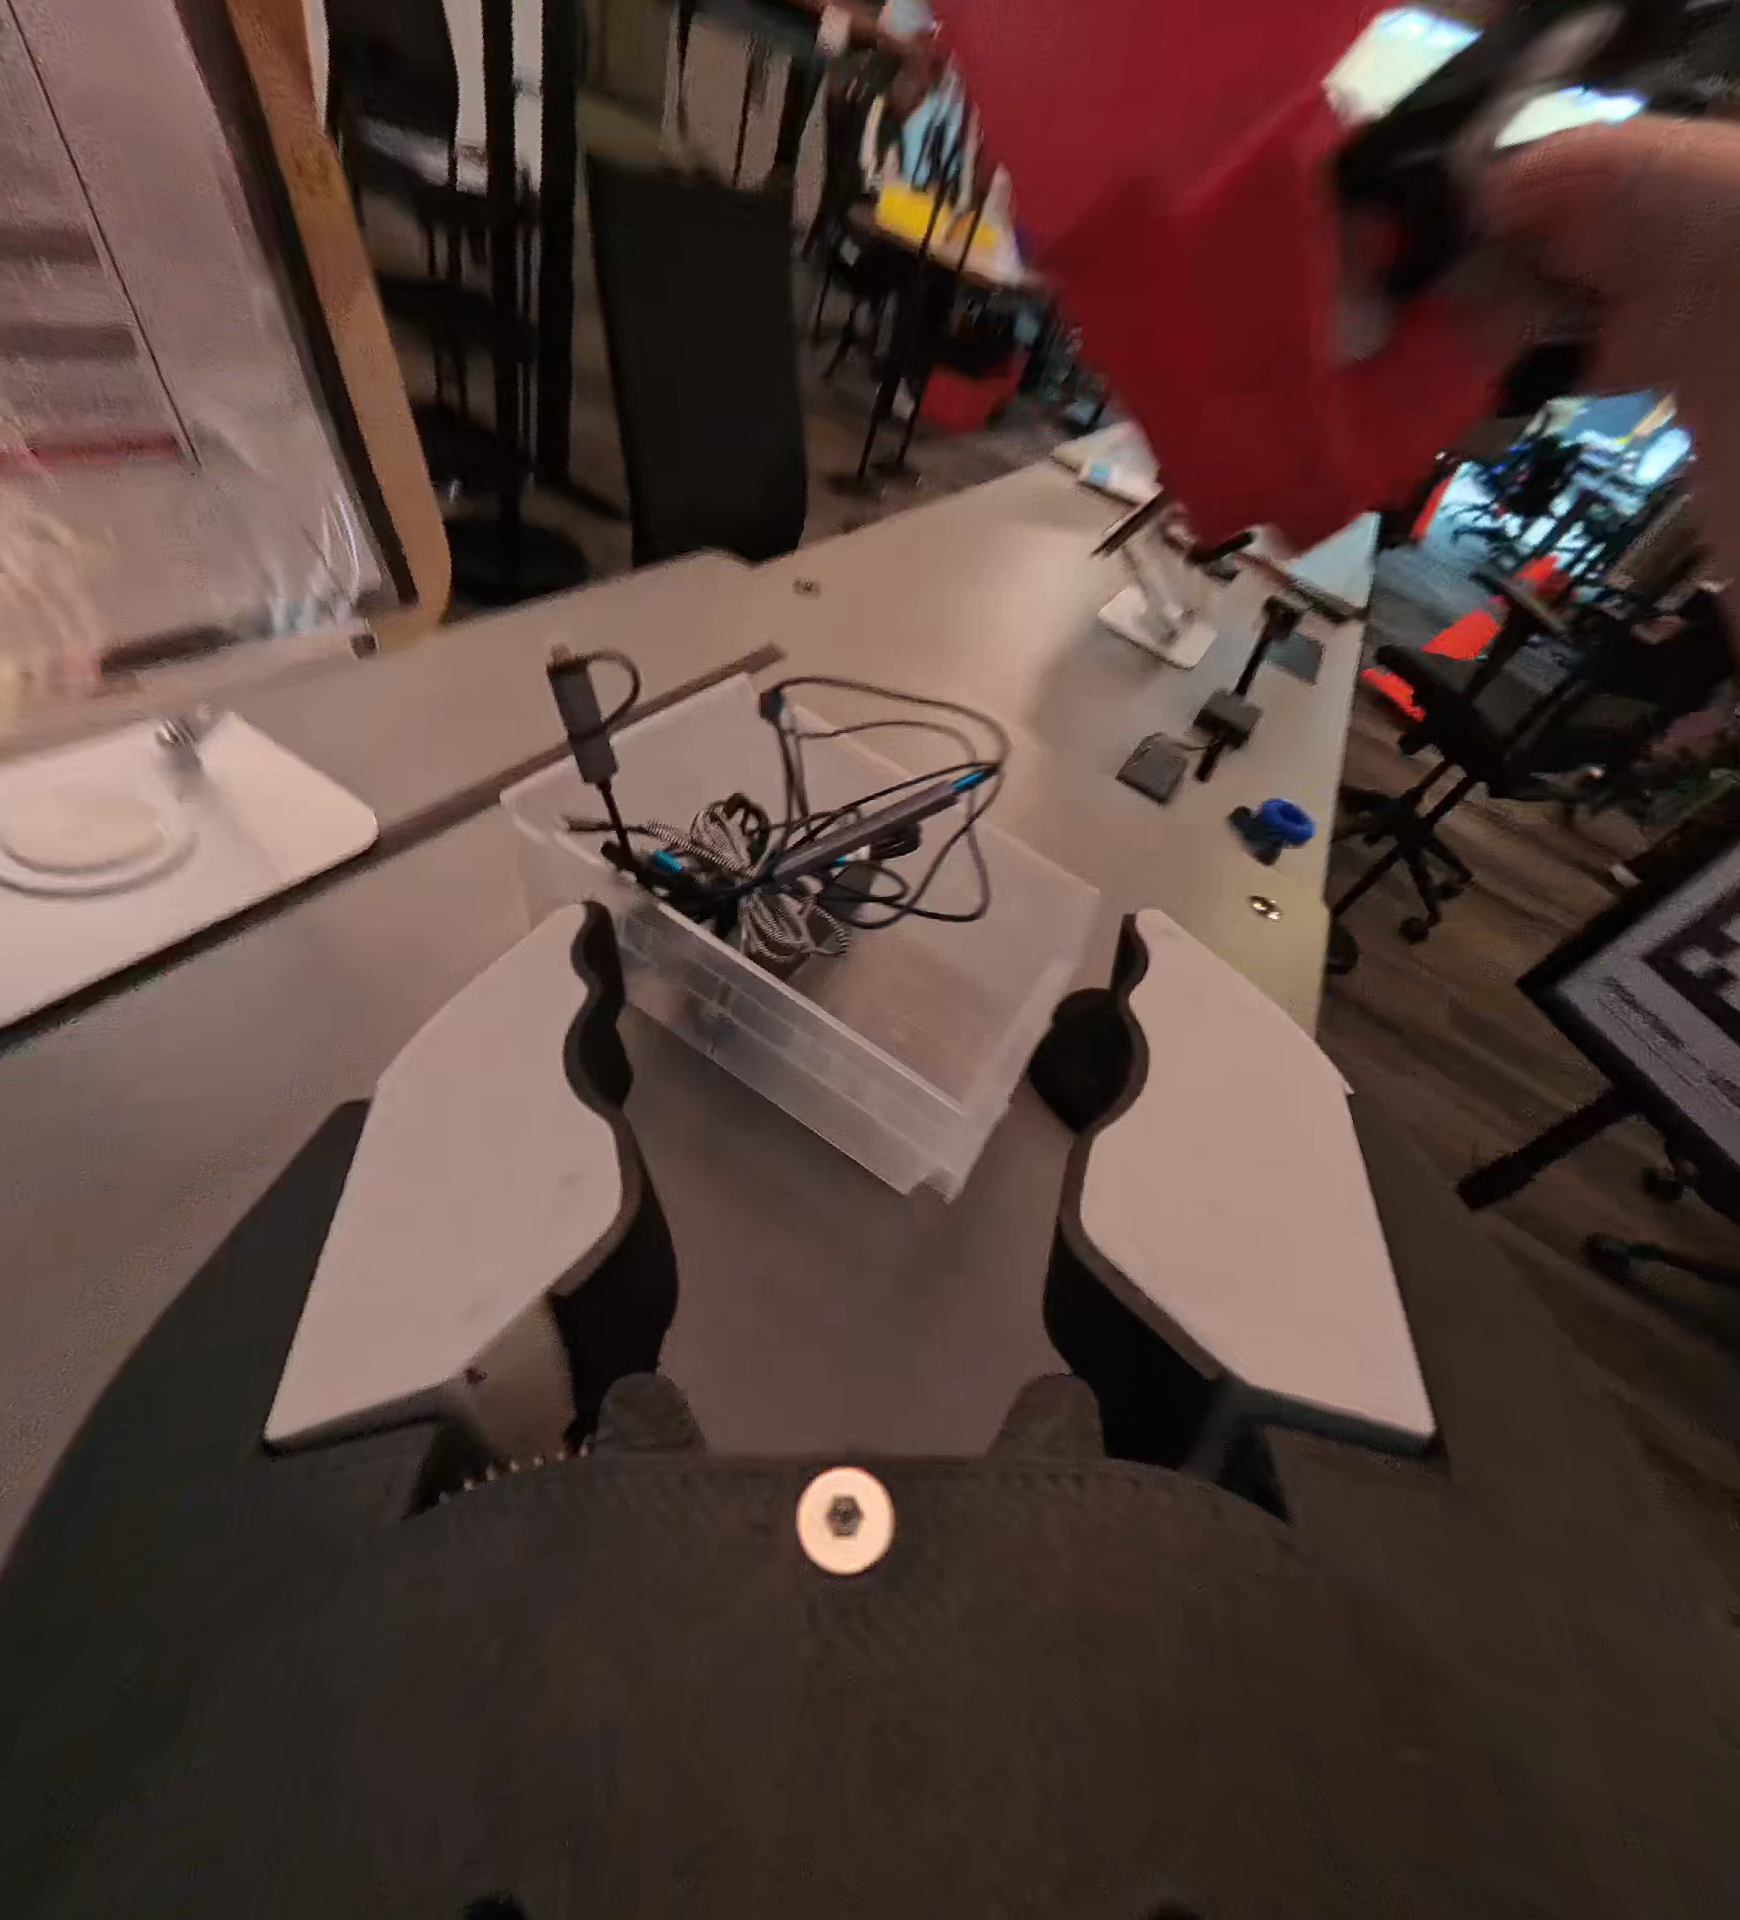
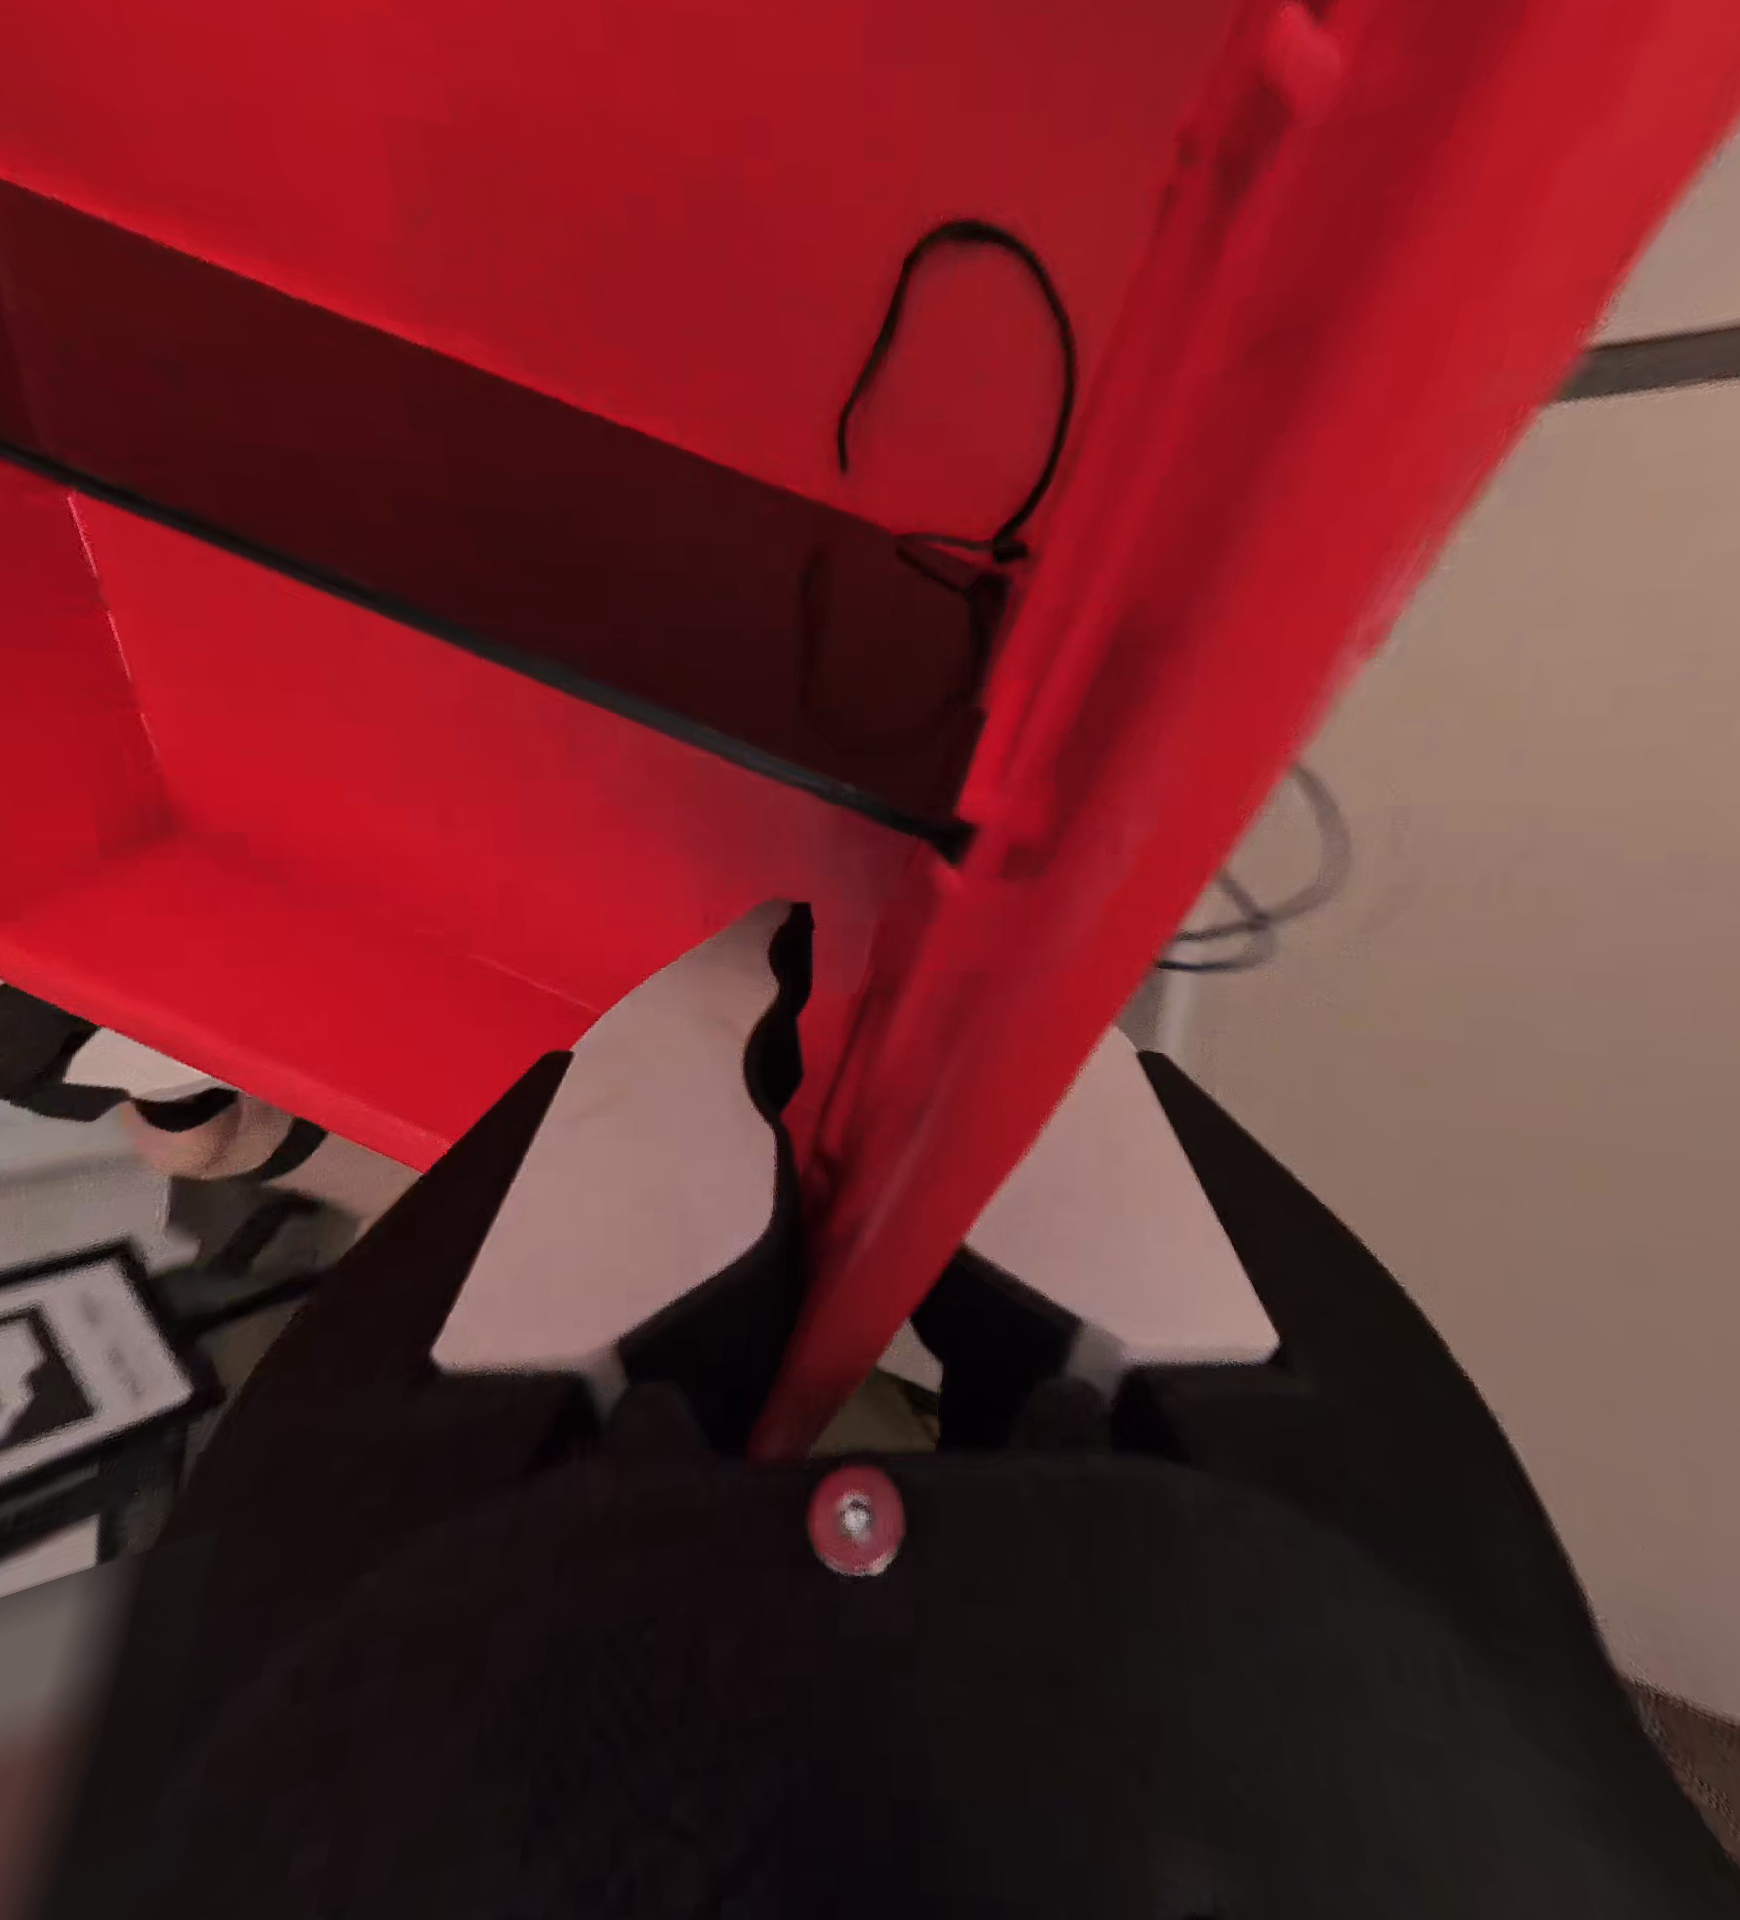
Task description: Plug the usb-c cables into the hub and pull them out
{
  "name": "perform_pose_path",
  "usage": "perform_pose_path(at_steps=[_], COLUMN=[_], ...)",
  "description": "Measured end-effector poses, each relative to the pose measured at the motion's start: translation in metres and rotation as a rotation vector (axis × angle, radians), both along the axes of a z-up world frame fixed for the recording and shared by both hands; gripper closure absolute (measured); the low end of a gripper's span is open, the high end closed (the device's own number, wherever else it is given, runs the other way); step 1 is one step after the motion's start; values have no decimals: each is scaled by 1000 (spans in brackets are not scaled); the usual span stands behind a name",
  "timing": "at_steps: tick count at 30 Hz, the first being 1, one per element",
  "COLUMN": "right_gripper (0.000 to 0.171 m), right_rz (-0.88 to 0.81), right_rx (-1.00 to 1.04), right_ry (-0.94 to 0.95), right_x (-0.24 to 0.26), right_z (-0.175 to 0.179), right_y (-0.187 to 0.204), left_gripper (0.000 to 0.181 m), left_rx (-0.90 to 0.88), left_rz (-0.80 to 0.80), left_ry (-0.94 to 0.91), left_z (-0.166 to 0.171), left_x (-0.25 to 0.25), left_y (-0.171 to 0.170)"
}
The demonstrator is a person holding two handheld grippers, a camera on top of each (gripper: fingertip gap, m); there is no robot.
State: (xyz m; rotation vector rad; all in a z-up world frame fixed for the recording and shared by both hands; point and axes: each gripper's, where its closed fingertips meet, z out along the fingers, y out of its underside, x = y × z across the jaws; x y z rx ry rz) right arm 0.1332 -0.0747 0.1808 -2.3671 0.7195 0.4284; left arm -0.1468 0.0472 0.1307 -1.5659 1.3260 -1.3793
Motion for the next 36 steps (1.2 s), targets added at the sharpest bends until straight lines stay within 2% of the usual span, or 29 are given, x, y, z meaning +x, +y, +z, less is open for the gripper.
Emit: perform_pose_path(at_steps=[2, 4, 7, 10, 14, 15, 16, 18, 19, 23, 26, 31, 36], right_gripper=[153, 153, 153, 153, 153, 153, 153, 153, 153, 153, 153, 153, 153], right_rz=[-129, -241, -344, -379, -384, -381, -378, -372, -371, -346, -319, -318, -234], right_rx=[-30, -79, -155, -198, -243, -256, -267, -266, -251, -194, -166, -250, -416], right_ry=[-36, -54, -65, -72, 12, 30, 45, 90, 121, 190, 197, 155, 132], right_x=[47, 85, 124, 146, 152, 152, 152, 151, 149, 145, 143, 142, 127], right_z=[-21, -49, -99, -150, -208, -220, -230, -245, -249, -255, -252, -260, -293], right_y=[-44, -86, -139, -173, -190, -192, -194, -194, -193, -192, -194, -208, -212], left_gripper=[90, 90, 90, 89, 100, 94, 98, 122, 126, 151, 154, 169, 177], left_rx=[-66, -160, -227, -236, -195, -180, -194, -301, -355, -439, -422, -268, -59], left_rz=[22, -11, -58, -85, -85, -90, -106, -187, -214, -351, -371, -301, -23], left_ry=[64, 147, 278, 392, 495, 512, 505, 492, 497, 528, 572, 677, 771], left_z=[-43, -90, -149, -186, -214, -217, -217, -213, -212, -205, -205, -201, -200], left_x=[51, 91, 126, 136, 136, 136, 136, 134, 133, 121, 106, 66, 21], left_y=[5, -4, -18, -25, -22, -21, -23, -34, -37, -38, -24, 24, 103])
